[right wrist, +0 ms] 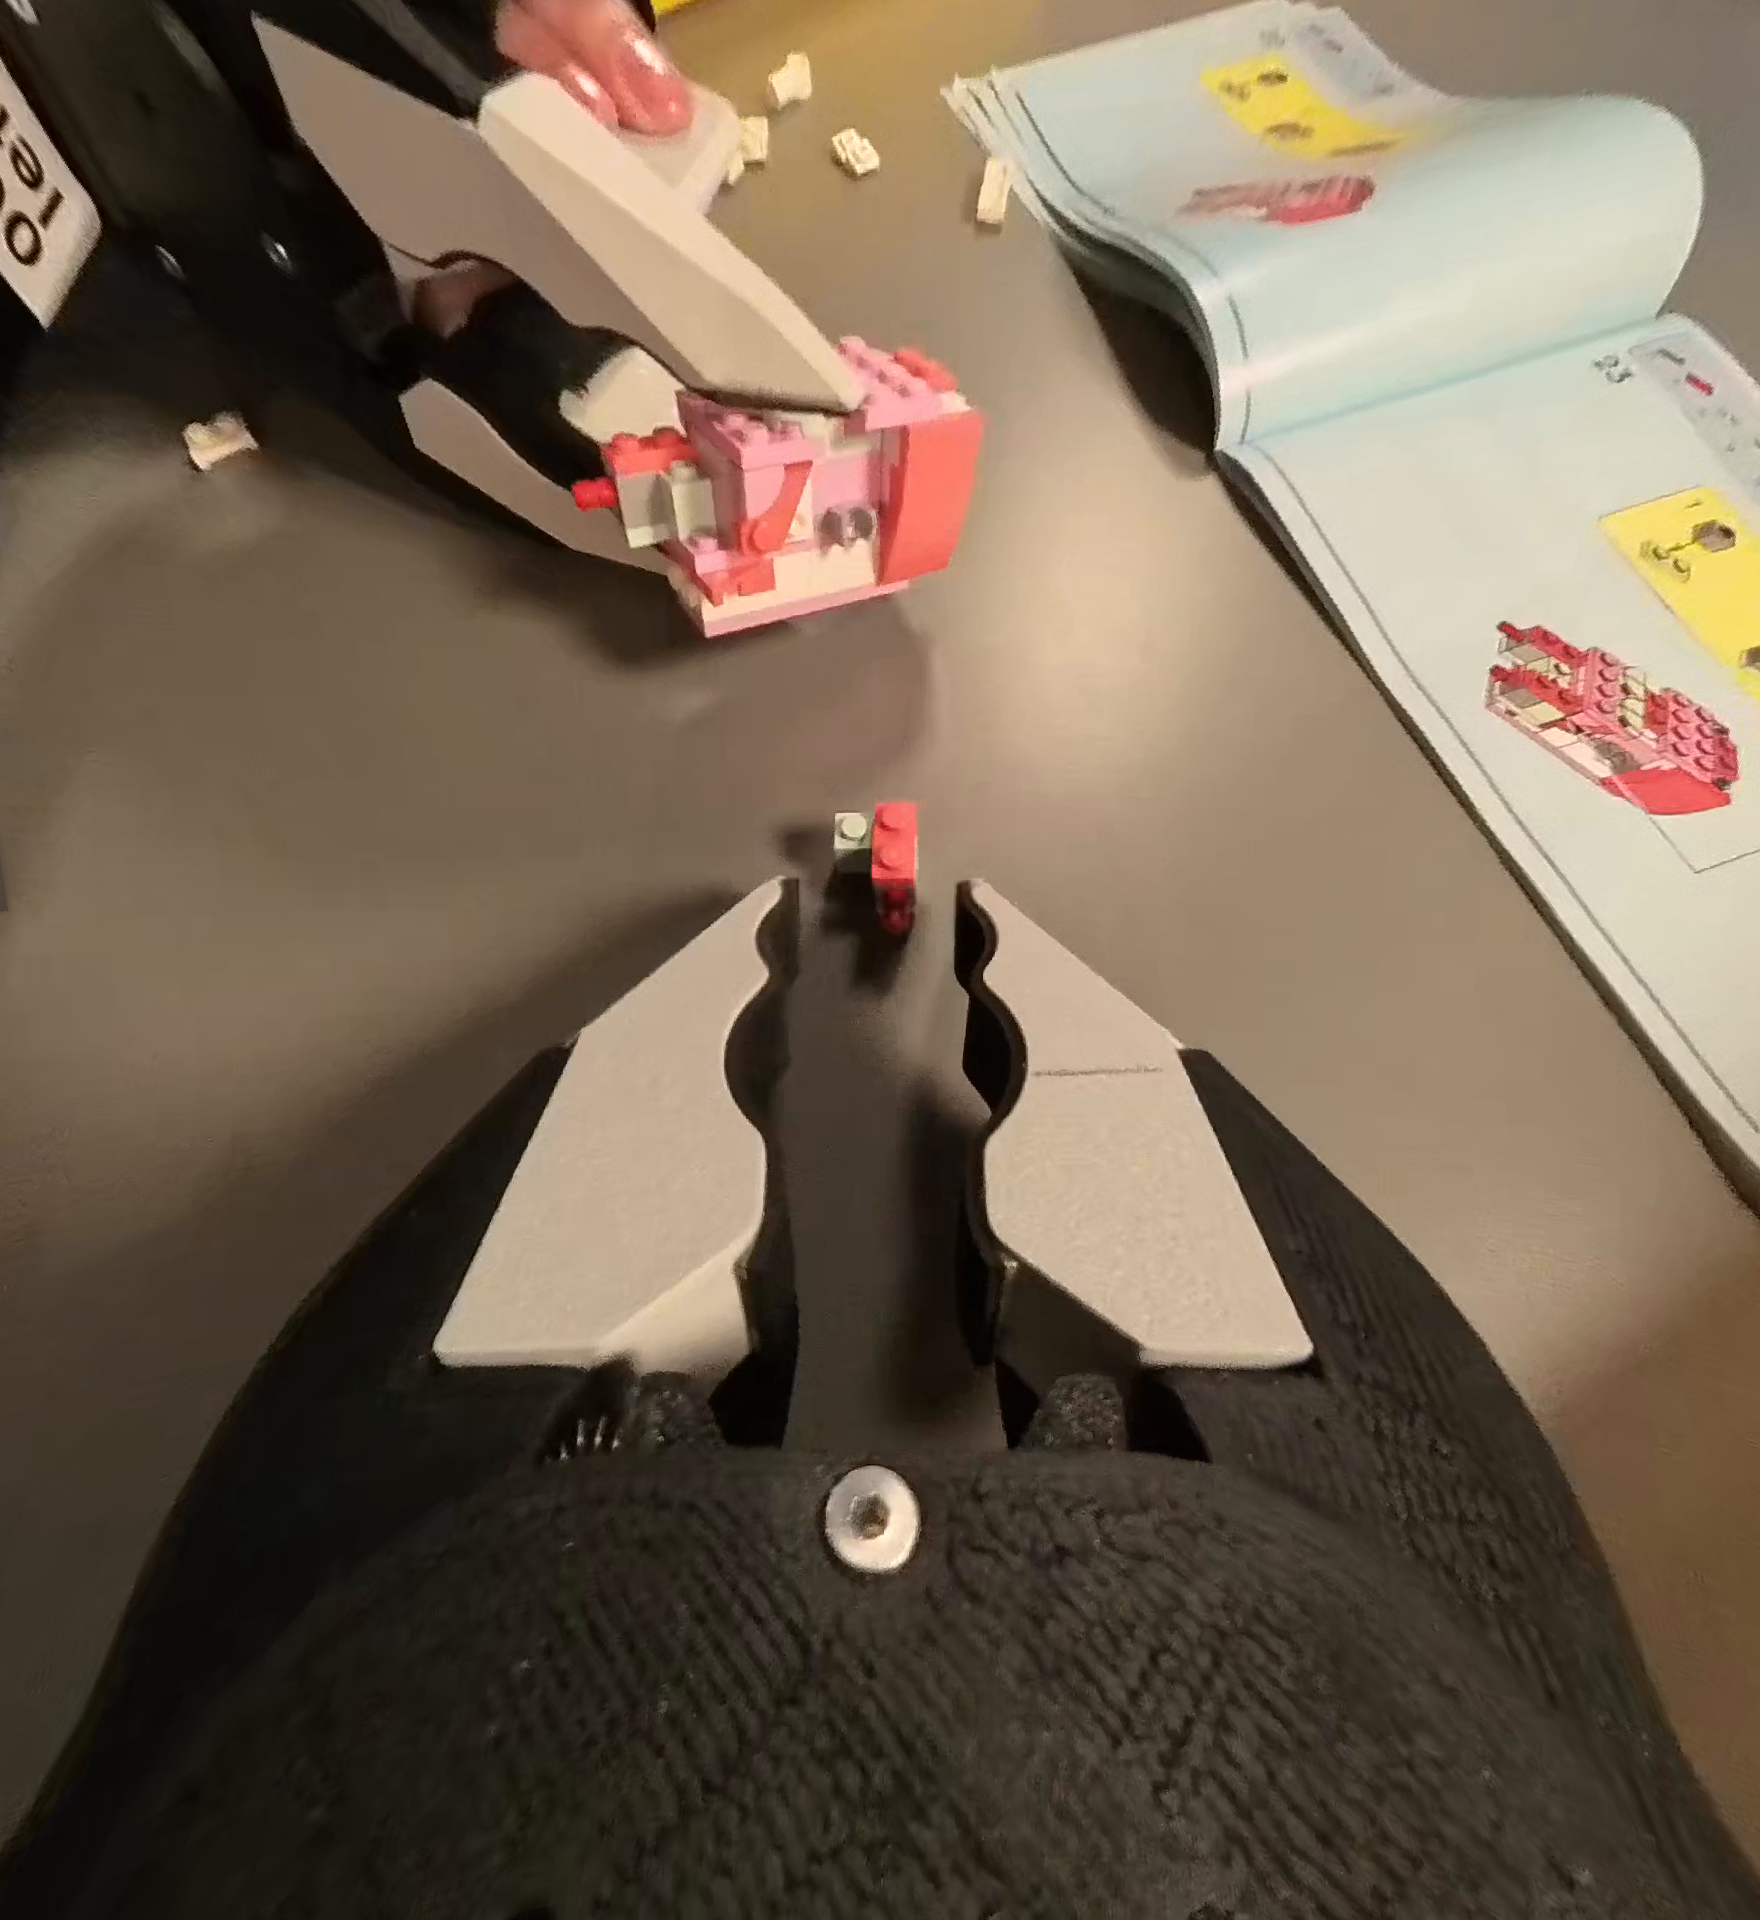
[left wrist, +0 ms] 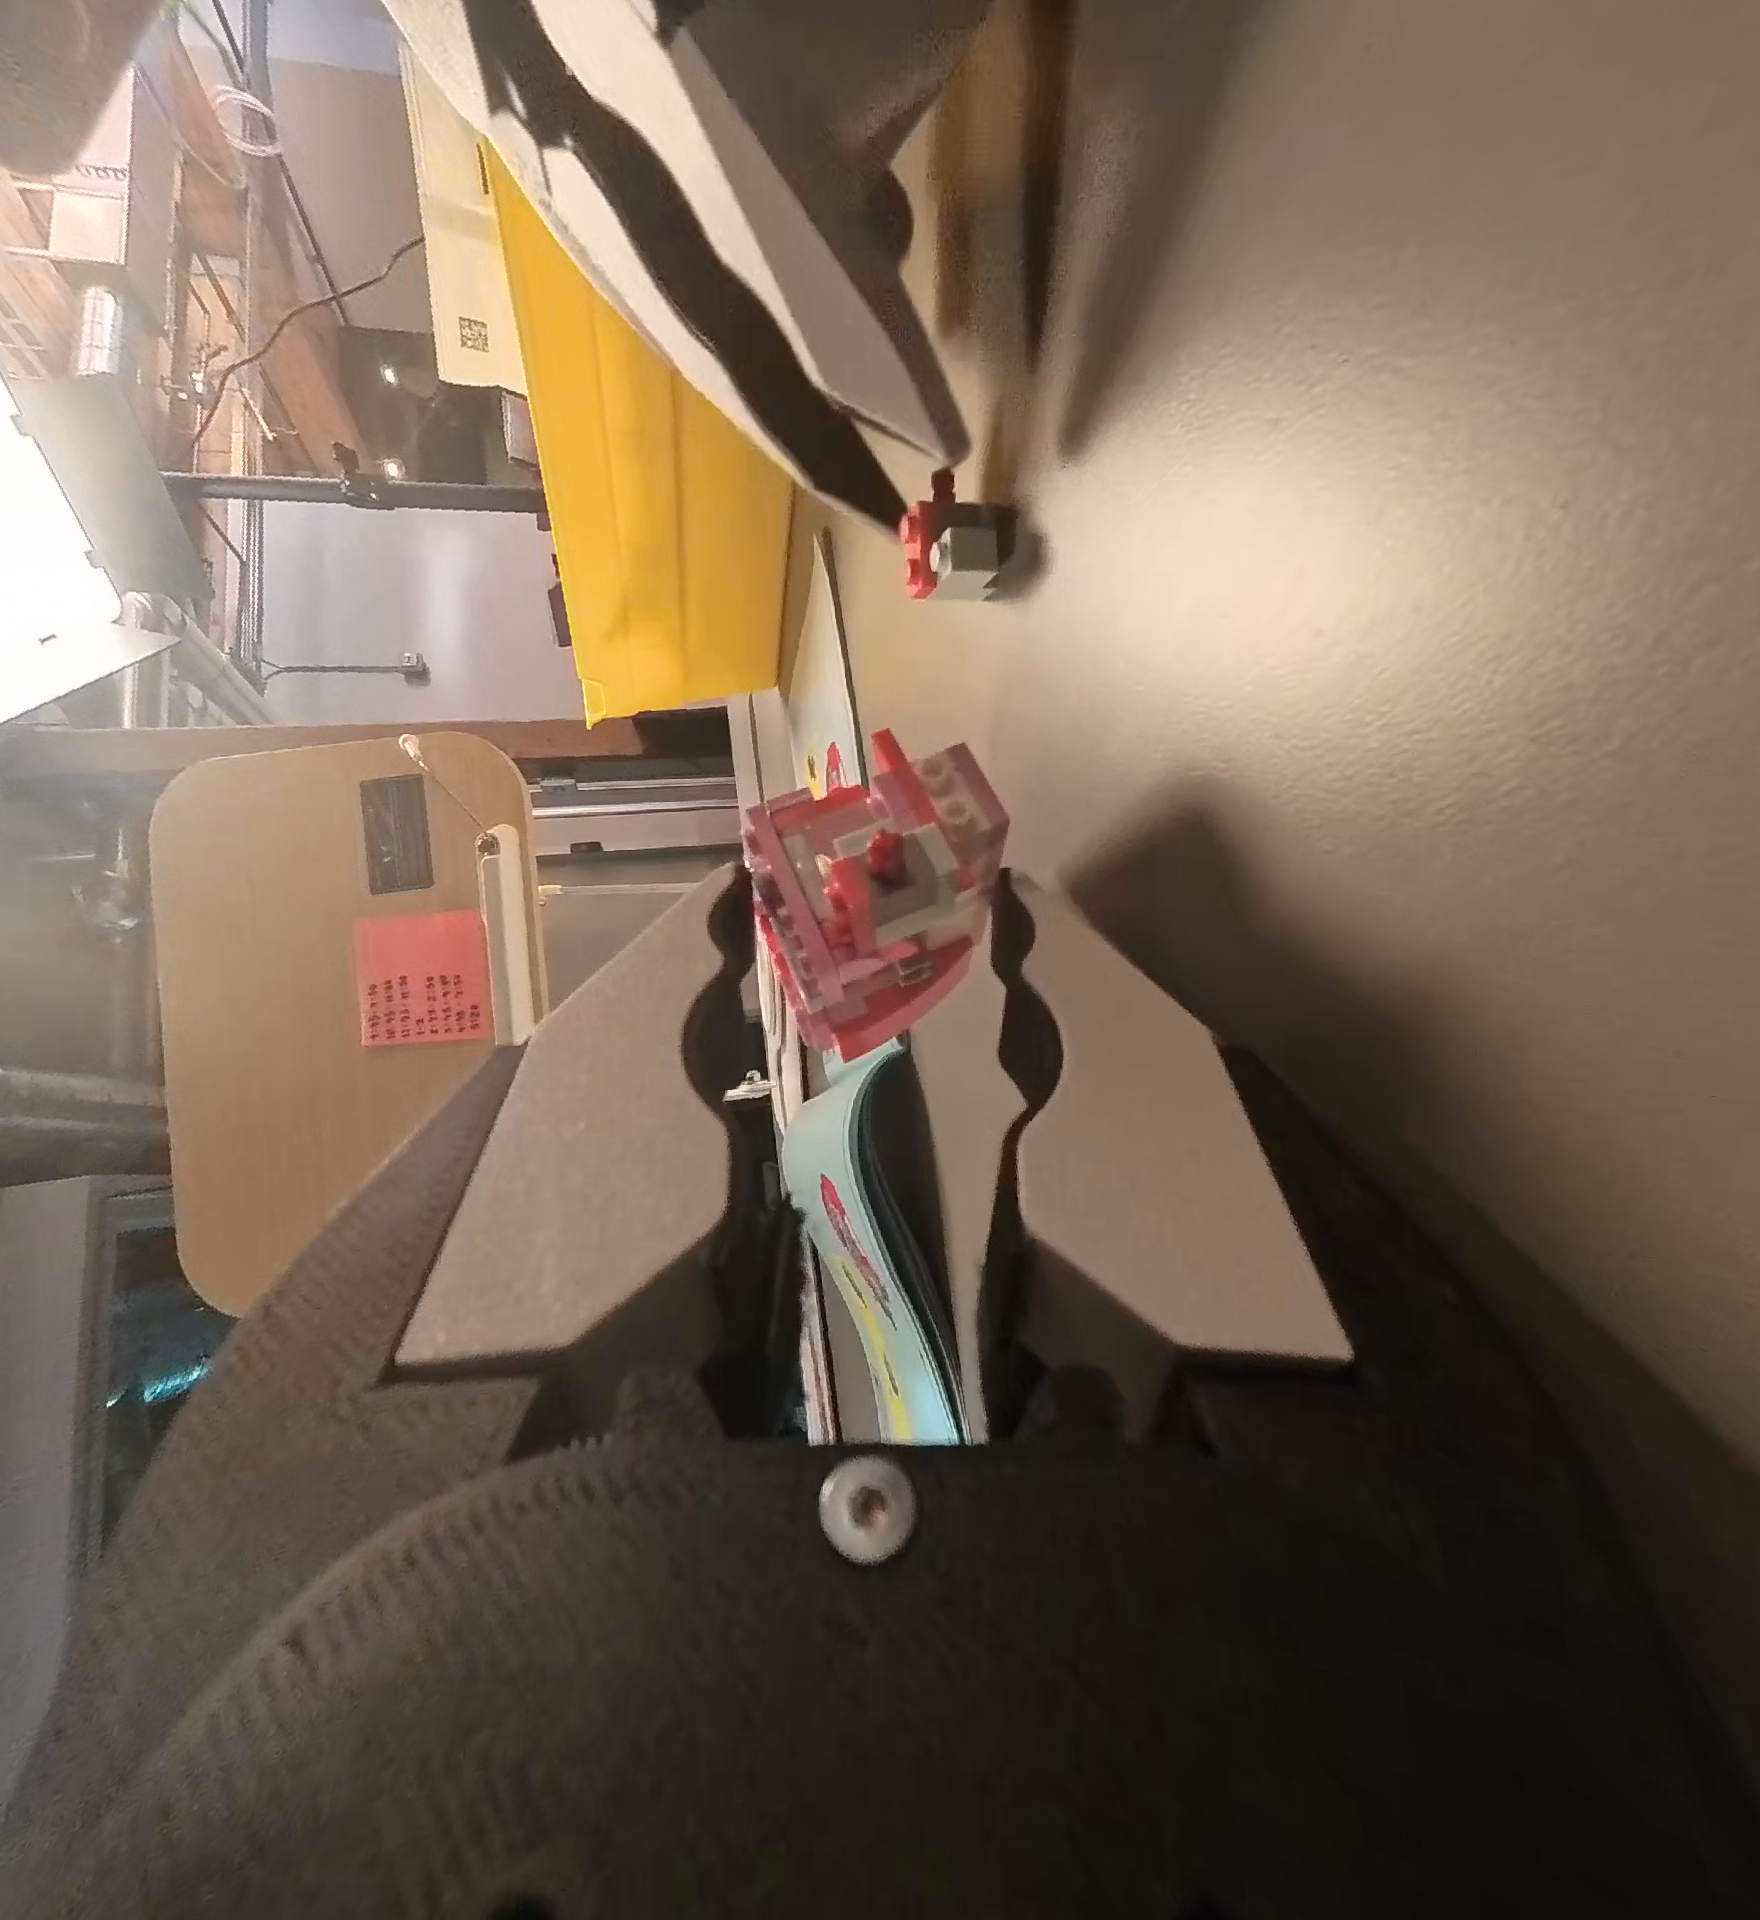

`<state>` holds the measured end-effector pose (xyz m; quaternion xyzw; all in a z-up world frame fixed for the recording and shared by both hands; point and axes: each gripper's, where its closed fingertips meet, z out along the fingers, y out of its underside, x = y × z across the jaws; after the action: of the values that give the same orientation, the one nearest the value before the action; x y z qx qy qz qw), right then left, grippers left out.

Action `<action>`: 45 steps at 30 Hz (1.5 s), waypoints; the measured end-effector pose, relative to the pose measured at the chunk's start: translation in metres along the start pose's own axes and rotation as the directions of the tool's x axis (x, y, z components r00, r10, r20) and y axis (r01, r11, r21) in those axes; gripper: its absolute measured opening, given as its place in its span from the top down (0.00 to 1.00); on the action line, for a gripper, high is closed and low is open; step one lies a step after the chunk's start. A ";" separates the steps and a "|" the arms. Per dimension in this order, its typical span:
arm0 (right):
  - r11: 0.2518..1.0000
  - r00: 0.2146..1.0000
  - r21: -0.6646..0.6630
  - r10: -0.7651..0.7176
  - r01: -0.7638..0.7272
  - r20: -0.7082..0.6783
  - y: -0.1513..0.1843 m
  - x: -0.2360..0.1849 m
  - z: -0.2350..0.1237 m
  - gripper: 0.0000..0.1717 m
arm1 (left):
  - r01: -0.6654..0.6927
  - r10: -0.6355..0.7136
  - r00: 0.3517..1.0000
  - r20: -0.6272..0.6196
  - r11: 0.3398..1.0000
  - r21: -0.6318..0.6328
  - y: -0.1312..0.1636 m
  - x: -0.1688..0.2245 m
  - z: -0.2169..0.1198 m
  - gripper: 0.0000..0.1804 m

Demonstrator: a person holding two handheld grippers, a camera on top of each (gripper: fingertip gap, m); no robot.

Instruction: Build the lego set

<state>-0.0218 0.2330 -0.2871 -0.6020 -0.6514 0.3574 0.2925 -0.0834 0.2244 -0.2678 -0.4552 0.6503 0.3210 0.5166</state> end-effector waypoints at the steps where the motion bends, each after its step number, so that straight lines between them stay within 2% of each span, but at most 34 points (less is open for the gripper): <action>1: 1.000 1.000 -0.013 -0.006 0.006 0.009 0.002 -0.002 0.001 0.84 | 0.001 -0.001 1.000 -0.001 1.000 -0.001 0.000 0.000 0.000 0.75; 7: 1.000 0.995 0.002 0.025 -0.025 0.093 -0.001 -0.016 0.001 0.89 | 0.000 0.000 1.000 -0.004 1.000 0.000 0.000 0.000 0.000 0.75; 16: 0.999 0.998 0.036 0.026 -0.028 0.050 -0.005 -0.009 -0.001 0.86 | 0.005 -0.005 1.000 -0.008 1.000 -0.002 0.000 -0.001 0.001 0.75; 21: 0.999 0.999 0.045 0.004 -0.006 0.045 -0.007 -0.010 0.000 0.91 | 0.001 -0.001 1.000 -0.013 1.000 0.002 -0.001 0.000 0.001 0.75; 29: 0.999 0.999 0.046 0.005 -0.007 0.052 -0.009 -0.008 0.002 0.87 | 0.002 -0.002 1.000 -0.013 1.000 0.006 -0.002 -0.001 0.001 0.75; 33: 0.997 1.000 0.071 -0.007 0.007 0.009 -0.014 -0.001 0.002 0.85 | 0.000 0.000 1.000 -0.012 1.000 0.007 -0.003 -0.001 0.001 0.75; 45: 0.997 1.000 0.076 0.007 -0.007 0.006 -0.014 0.001 0.002 0.92 | 0.004 -0.004 1.000 -0.012 1.000 0.008 -0.003 -0.001 0.001 0.75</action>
<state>-0.0318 0.2336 -0.2766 -0.5917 -0.6360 0.3845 0.3122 -0.0799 0.2244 -0.2665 -0.4564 0.6539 0.3147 0.5149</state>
